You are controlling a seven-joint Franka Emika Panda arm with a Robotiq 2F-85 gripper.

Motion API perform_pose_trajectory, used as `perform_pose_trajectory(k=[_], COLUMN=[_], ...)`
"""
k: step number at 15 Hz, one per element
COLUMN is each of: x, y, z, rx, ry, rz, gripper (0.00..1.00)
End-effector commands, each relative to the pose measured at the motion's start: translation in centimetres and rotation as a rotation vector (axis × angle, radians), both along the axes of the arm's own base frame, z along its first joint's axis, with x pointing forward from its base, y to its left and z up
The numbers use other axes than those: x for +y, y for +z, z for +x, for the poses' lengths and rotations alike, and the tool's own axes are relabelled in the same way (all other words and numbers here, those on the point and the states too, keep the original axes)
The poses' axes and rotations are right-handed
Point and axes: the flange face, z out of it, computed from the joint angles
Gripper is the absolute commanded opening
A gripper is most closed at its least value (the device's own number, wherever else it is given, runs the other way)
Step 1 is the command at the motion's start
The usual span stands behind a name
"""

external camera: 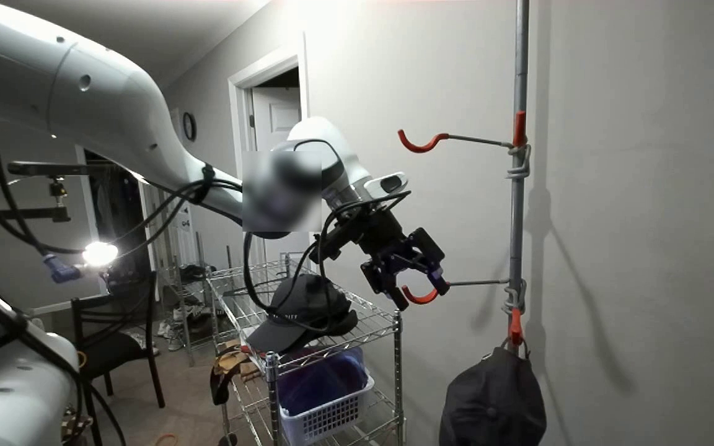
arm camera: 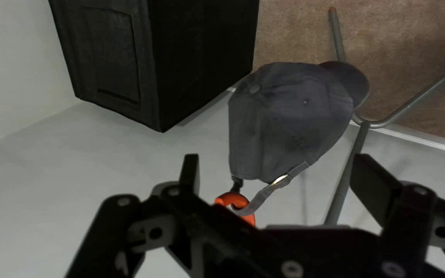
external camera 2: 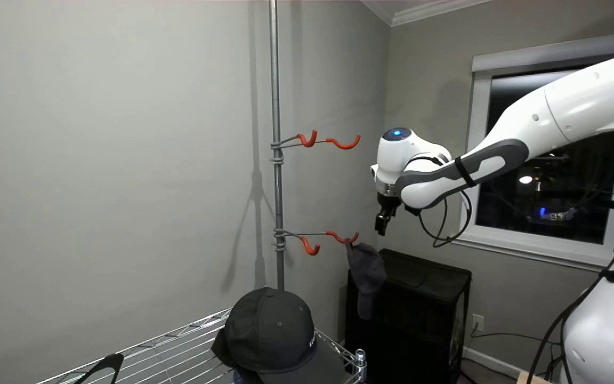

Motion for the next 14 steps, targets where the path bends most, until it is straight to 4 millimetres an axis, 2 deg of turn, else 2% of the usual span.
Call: perform_pose_trajectory(k=[1, 6, 10, 14], x=[3.7, 9.6, 14.1, 19.8], y=[-0.1, -0.6, 0.3, 1.3], z=[-3.4, -6.4, -8.2, -10.7], rx=[0.025, 0.070, 0.102, 0.147], ry=[0.094, 0.211, 0.299, 0.454], rz=[0.018, 0.088, 0.130, 0.178], gripper=[1.00, 1.00, 1.00, 1.00])
